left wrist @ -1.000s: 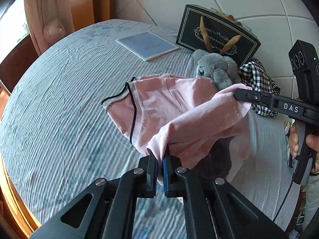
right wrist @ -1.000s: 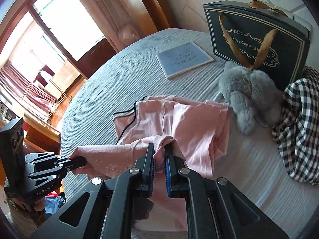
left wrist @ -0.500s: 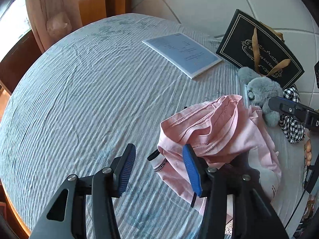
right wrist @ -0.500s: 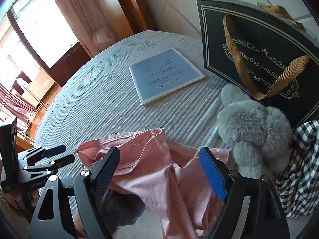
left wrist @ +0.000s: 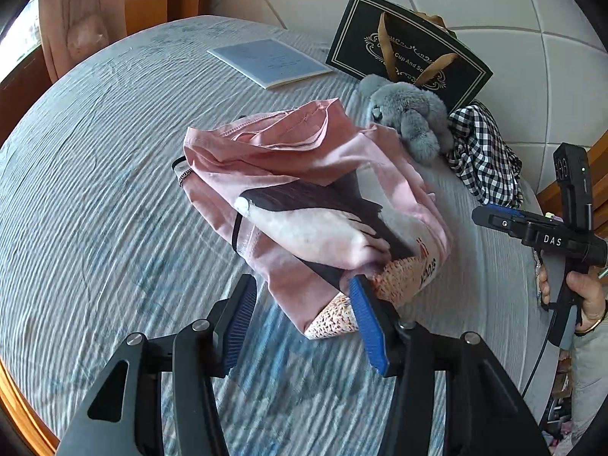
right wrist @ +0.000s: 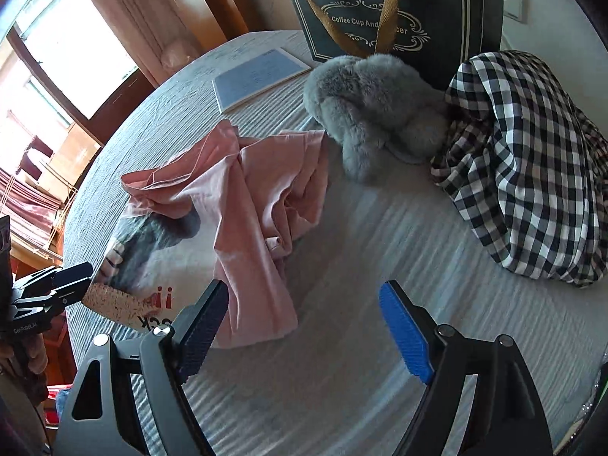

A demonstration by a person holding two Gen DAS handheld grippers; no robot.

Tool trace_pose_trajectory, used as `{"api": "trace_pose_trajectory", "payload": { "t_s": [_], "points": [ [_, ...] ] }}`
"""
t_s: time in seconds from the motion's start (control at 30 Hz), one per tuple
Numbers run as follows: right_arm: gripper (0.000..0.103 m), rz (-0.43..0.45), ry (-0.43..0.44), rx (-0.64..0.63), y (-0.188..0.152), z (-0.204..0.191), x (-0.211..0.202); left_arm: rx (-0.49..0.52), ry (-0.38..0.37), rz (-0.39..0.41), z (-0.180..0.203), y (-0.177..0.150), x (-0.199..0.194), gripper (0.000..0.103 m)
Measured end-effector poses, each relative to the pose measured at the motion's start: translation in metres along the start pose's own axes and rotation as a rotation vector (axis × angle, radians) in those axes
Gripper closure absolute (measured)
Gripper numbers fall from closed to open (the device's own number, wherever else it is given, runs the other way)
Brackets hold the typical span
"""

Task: Fold clothes

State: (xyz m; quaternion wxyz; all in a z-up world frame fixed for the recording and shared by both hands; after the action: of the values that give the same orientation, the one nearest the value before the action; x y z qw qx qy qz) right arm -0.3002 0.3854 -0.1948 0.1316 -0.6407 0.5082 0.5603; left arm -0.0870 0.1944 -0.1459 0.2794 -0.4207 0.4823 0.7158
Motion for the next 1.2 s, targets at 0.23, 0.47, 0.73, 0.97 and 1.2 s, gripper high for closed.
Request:
{"api": "trace_pose_trajectory", "payload": {
  "t_s": [0.23, 0.47, 0.73, 0.97, 1.2],
  "points": [
    [0.021, -0.024, 0.072, -0.046, -0.017, -0.006, 0.004, 0.031, 0.029, 0.02, 0.022, -0.024, -0.014, 0.04],
    [0.021, -0.061, 0.079, -0.099, -0.023, -0.017, 0.027, 0.036, 0.067, 0.024, 0.036, -0.013, 0.033, 0.042],
    [0.102, -0.144, -0.053, -0.161, -0.025, -0.02, 0.058, -0.038, -0.029, -0.126, 0.044, -0.055, 0.06, 0.097],
    [0.085, -0.083, -0.093, -0.176, -0.025, -0.027, 0.035, 0.015, -0.017, -0.105, 0.044, -0.058, 0.04, 0.09],
    [0.084, -0.01, 0.074, -0.196, -0.034, -0.075, -0.008, 0.039, 0.05, 0.021, 0.005, -0.005, -0.019, 0.055]
  ]
}}
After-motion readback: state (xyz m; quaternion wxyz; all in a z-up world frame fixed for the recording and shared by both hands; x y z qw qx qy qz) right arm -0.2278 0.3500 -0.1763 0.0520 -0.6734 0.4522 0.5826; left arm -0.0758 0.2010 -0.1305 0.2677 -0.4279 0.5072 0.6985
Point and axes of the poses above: each gripper's, at about its wrist camera, not at the fingertips, and x roughly the way its jaws point, z to its right, y to its top, the point moved 7 cm from there along x, roughly the way its jaws point, and after that the axes turned 7 degrees about x, right-handed, at the moved point
